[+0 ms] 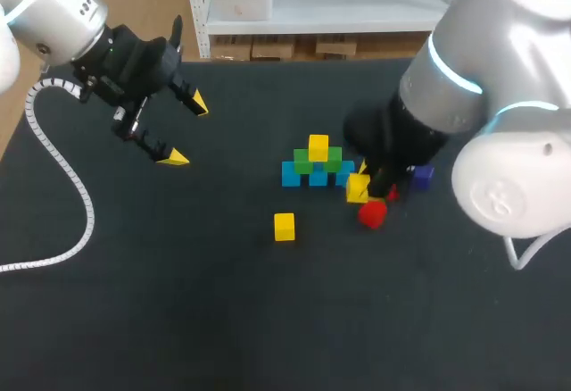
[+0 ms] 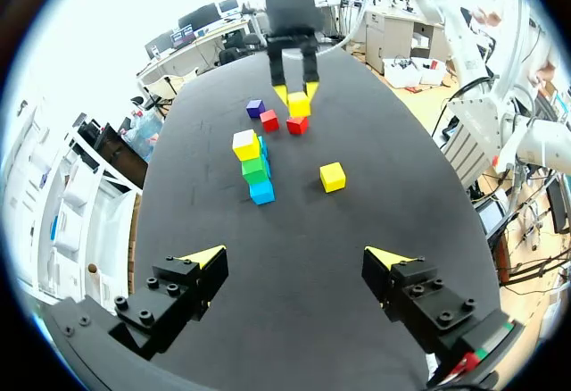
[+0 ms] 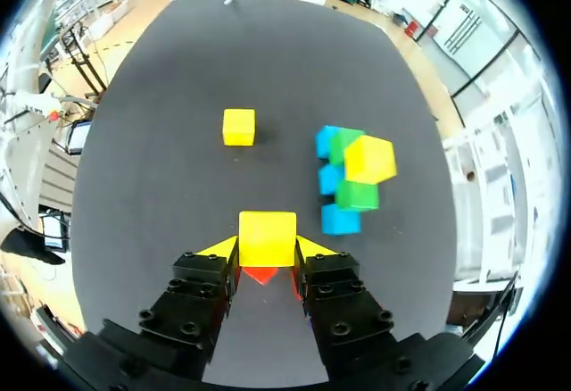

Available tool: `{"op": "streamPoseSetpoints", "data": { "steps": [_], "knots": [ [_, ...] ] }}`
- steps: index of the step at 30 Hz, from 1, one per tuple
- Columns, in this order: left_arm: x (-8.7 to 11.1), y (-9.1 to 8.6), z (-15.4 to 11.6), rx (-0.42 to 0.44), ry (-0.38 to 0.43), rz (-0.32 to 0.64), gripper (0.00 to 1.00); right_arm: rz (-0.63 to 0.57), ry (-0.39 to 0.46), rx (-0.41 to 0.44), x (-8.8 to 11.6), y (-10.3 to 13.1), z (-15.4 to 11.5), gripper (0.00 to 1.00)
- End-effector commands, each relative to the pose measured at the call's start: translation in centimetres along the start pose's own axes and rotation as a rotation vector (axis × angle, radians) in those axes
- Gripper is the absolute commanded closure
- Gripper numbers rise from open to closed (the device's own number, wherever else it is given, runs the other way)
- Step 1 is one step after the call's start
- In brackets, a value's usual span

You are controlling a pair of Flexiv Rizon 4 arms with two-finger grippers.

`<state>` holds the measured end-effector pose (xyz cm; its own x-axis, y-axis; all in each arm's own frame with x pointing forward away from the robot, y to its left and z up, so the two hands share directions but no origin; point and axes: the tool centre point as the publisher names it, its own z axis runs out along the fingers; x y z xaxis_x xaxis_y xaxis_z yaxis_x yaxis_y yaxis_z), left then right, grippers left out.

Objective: Place the blue cubes, place green cubes on the blue cubes, place the yellow cubes on the green cubes, then place the red cubes on the yellow cubes, and place purple cube on the red cubes.

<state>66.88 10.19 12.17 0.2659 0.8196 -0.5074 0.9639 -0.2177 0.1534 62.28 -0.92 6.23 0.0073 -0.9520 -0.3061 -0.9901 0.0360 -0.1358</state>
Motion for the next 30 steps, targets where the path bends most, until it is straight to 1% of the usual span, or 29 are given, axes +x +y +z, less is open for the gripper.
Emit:
{"op": "streamPoseSetpoints", "data": {
  "steps": [1,9,14,17,22,30],
  "knots": [
    [0.1,0.0,0.0,0.000,-0.001,0.002,0.00,0.014,0.034,0.025,-0.2,-0.8,-1.6,1.00],
    [0.1,0.0,0.0,0.000,-0.001,0.002,0.00,0.024,0.063,0.027,-0.4,-3.7,-1.8,1.00],
    [0.1,0.0,0.0,0.000,-0.001,0.002,0.00,0.025,0.064,0.027,-1.0,-5.7,-1.3,1.00],
    [0.1,0.0,0.0,0.000,-0.001,0.002,0.00,0.021,0.069,0.022,-1.4,-6.5,-0.9,1.00],
    [0.1,0.0,0.0,0.000,-0.001,0.002,0.00,0.014,0.080,0.013,-1.7,-7.2,-0.1,1.00],
    [0.1,0.0,0.0,0.000,-0.001,0.002,0.00,0.029,0.077,0.004,-1.8,-7.4,1.1,1.00]
  ]
}}
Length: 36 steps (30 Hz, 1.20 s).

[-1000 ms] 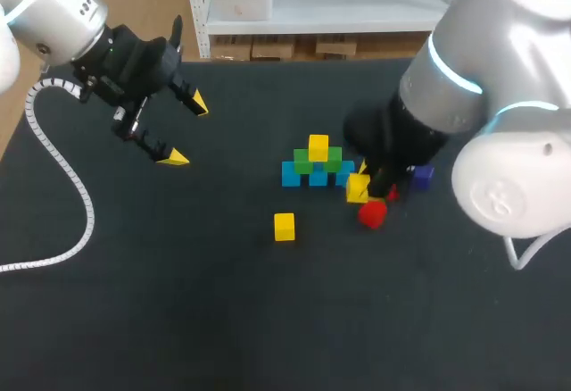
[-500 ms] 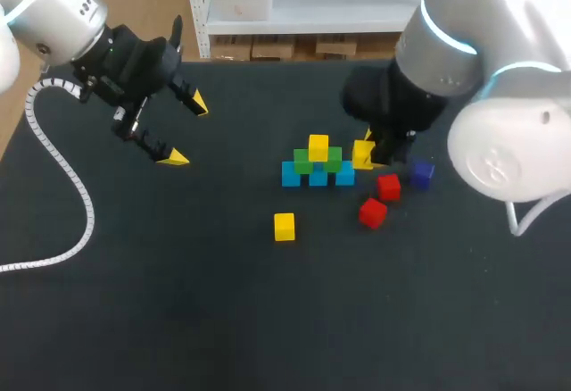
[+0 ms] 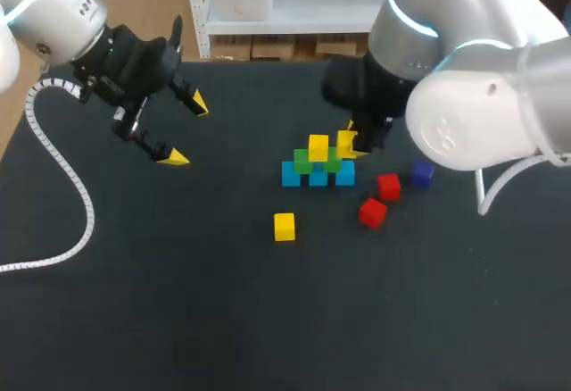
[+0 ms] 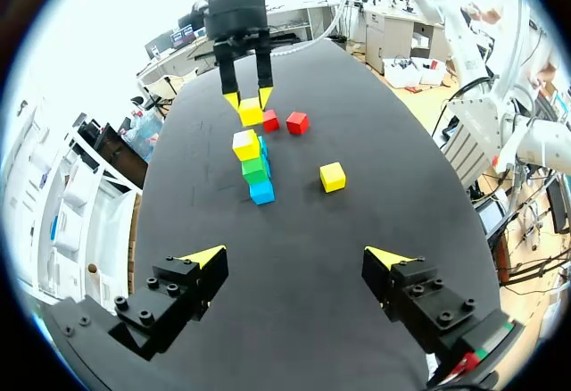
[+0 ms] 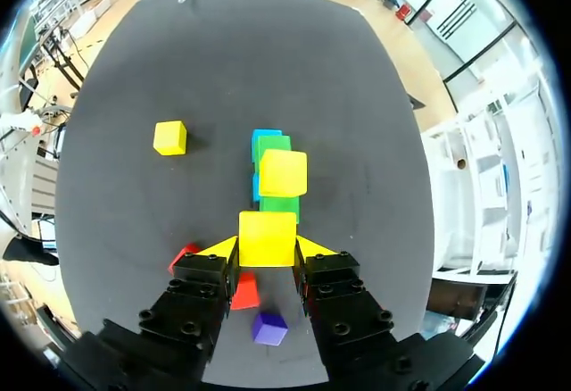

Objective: Place the blue cubes, place green cubes on the blue cubes, place the yellow cubes on the green cubes, then place the red cubes on the yellow cubes, and place purple cube on the red cubes.

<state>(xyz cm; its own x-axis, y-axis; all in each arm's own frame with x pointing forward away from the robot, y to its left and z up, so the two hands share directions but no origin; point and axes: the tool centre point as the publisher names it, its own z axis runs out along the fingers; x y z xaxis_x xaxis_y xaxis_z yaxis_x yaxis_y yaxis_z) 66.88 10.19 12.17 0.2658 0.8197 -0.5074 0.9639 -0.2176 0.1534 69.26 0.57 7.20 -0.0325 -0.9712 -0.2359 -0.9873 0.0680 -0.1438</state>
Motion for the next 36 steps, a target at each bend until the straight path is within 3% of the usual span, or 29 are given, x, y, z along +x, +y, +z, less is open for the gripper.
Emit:
{"op": "streamPoseSetpoints", "data": {
  "steps": [1,36],
  "knots": [
    [0.1,0.0,0.0,0.000,-0.001,0.002,0.00,0.001,-0.001,-0.014,-0.2,-0.4,0.7,1.00],
    [0.1,0.0,0.0,0.000,-0.001,0.002,0.00,-0.021,0.015,-0.028,-0.7,-1.3,1.9,1.00]
  ]
}}
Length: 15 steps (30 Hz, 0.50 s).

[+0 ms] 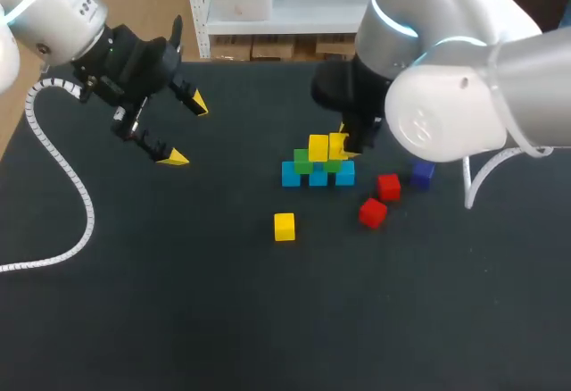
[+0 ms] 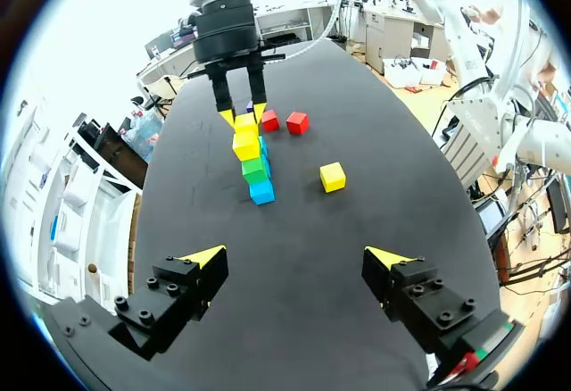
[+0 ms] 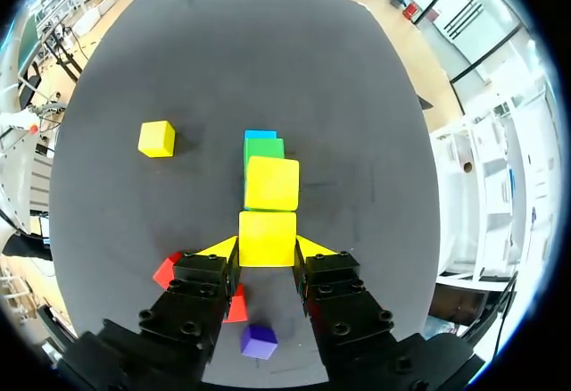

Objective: Place the blue cubes, place green cubes on the blue cubes, place the yellow cubes on the green cubes, then place the red cubes on the yellow cubes, and place purple cube on the red cubes.

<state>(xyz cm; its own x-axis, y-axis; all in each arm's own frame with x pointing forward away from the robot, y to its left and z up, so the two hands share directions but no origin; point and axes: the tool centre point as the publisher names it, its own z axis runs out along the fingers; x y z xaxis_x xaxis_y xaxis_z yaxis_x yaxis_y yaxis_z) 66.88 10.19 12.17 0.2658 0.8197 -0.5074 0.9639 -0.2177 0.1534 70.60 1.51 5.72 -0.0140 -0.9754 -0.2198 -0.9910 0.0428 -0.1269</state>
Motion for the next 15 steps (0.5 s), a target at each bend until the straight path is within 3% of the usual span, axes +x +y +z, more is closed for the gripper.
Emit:
{"op": "streamPoseSetpoints", "data": {
  "steps": [1,15],
  "knots": [
    [0.10,0.02,-0.03,0.000,-0.001,0.002,0.00,-0.001,0.001,-0.006,-0.07,-0.33,0.07,1.00],
    [0.10,0.02,-0.03,0.000,-0.001,0.002,0.00,-0.006,0.002,-0.013,-0.10,-0.56,0.37,1.00]
  ]
}}
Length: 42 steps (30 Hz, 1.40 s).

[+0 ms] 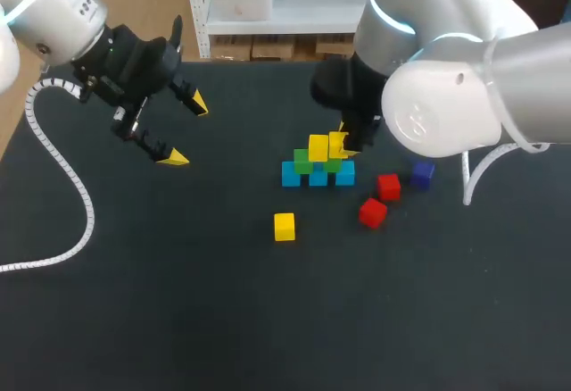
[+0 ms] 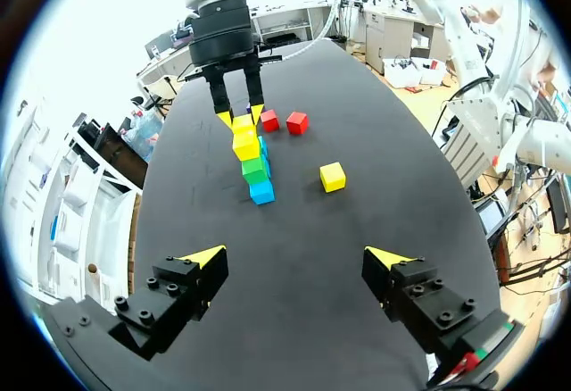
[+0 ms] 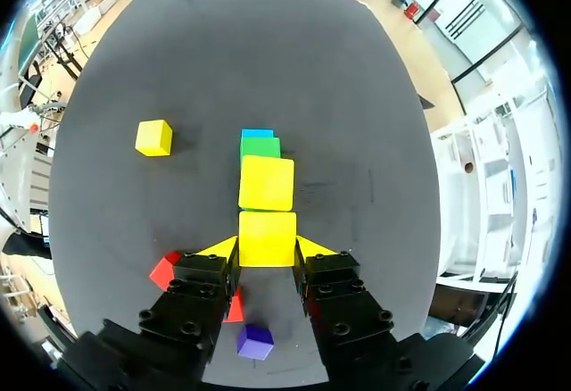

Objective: Place the blue cubes, place green cubes on the blue cubes, place the yellow cubes on the green cubes, then place the red cubes on the yellow cubes, and place purple cube on the red cubes.

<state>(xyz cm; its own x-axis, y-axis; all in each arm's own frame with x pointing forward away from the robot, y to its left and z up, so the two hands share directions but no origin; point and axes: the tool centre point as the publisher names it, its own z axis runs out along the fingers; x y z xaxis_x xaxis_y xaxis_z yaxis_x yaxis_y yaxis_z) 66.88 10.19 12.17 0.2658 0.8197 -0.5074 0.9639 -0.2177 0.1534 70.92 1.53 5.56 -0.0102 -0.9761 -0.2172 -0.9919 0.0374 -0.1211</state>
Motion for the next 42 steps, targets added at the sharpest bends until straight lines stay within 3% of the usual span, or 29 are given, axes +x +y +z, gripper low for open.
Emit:
{"op": "streamPoseSetpoints", "data": {
  "steps": [1,32,35,39,42],
  "knots": [
    [0.10,0.02,-0.03,0.000,-0.001,0.002,0.00,-0.002,-0.001,-0.006,-0.15,-0.29,0.18,1.00],
    [0.10,0.02,-0.03,0.000,-0.001,0.002,0.00,-0.004,0.002,-0.017,-0.29,-0.33,0.57,1.00],
    [0.10,0.02,-0.03,0.000,-0.001,0.002,0.00,-0.005,0.003,-0.017,-0.30,-0.40,0.56,0.95],
    [0.10,0.02,-0.03,0.000,-0.001,0.002,0.00,-0.005,0.005,-0.017,-0.30,-0.42,0.56,0.76],
    [0.10,0.02,-0.03,0.000,-0.001,0.002,0.00,-0.004,0.005,-0.018,-0.30,-0.46,0.57,0.69]
  ]
}}
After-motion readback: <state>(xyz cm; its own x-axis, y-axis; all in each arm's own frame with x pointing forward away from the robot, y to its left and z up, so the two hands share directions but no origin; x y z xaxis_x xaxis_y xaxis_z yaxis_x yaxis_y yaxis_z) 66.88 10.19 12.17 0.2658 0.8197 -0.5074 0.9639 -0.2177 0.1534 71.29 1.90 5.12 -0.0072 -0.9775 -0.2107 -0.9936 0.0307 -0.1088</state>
